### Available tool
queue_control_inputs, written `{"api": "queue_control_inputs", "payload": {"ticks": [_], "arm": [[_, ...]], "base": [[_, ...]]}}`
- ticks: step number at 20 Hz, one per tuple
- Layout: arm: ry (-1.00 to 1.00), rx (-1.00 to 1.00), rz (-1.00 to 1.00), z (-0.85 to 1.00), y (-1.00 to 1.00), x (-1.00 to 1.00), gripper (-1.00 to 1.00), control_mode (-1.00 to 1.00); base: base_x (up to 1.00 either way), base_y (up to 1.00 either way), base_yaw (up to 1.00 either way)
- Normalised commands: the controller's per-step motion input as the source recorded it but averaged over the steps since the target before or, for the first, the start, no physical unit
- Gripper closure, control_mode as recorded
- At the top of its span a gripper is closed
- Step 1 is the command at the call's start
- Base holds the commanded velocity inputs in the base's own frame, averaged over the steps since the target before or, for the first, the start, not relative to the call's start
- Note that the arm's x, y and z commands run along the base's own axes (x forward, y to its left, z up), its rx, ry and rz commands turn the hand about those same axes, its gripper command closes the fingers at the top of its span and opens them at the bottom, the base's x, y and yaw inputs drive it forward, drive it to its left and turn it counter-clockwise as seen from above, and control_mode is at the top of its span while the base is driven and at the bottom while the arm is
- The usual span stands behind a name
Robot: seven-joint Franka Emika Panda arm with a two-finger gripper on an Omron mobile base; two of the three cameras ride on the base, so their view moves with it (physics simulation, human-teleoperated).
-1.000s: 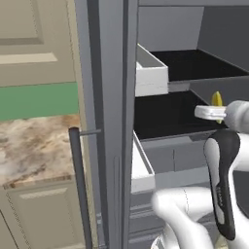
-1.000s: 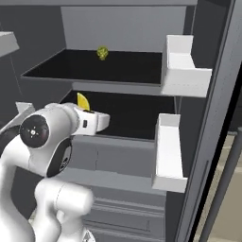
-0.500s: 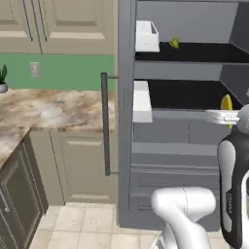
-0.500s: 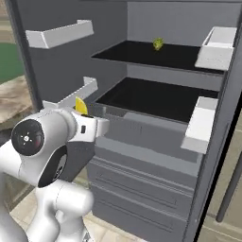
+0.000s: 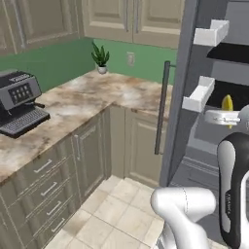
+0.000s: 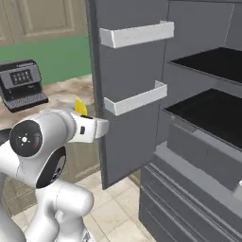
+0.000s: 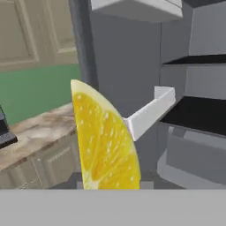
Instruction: Take the lemon wedge from the fridge and place it on the plate with fish on the dining counter.
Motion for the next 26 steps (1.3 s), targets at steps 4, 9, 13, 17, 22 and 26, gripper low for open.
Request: {"api": "queue_control_inputs", "payload": {"ticks": [4,9,13,17,22,26], "arm": [[0.00,0.00,0.00,0.00,0.00,0.00,1.00,1.00],[0.00,0.00,0.00,0.00,0.00,0.00,1.00,1.00],[0.00,0.00,0.00,0.00,0.00,0.00,1.00,1.00],[0.00,0.00,0.00,0.00,0.00,0.00,1.00,1.00],[0.00,0.00,0.00,0.00,0.00,0.00,1.00,1.00],[0.00,0.00,0.00,0.00,0.00,0.00,1.00,1.00]], "base": [[-0.18,0.00,0.87],[-0.11,0.00,0.92],[-0.10,0.00,0.94],[-0.11,0.00,0.96],[-0.10,0.00,0.96],[-0.08,0.00,0.95]]}}
